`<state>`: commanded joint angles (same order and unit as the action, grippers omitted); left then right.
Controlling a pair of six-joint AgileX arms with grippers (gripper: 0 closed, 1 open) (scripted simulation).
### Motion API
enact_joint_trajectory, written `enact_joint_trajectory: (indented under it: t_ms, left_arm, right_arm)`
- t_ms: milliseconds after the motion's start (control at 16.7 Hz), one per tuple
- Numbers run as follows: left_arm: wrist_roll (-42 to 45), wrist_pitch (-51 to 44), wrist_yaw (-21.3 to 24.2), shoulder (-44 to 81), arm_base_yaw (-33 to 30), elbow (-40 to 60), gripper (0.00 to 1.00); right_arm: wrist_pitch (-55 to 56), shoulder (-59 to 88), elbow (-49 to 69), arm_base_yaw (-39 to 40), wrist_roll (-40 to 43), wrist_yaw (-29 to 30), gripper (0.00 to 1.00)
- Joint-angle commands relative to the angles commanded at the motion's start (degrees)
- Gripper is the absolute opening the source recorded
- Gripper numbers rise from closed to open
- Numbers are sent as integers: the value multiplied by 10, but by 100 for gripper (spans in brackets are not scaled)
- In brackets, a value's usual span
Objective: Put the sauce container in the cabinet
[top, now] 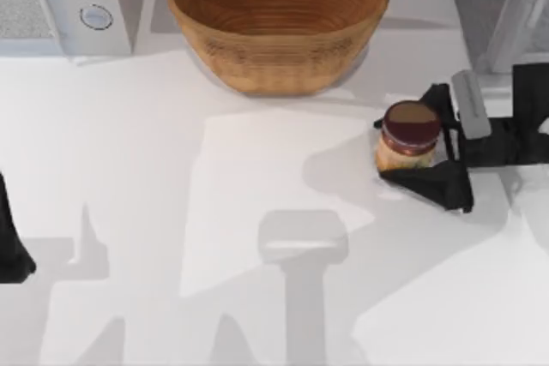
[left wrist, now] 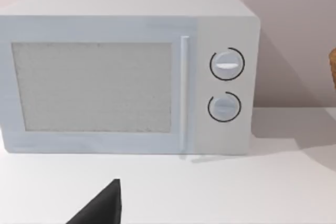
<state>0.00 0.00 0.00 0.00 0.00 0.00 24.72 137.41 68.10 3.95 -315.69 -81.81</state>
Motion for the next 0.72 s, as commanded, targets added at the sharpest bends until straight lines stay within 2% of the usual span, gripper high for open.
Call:
enact_joint_trajectory:
  t_ms: [480, 720]
  left_arm:
    - [0, 0, 0, 0, 0, 0, 100]
    - [0, 0, 0, 0, 0, 0, 100]
  right_arm:
    - [0, 0, 0, 0, 0, 0, 2]
    - [0, 0, 0, 0, 0, 0, 0]
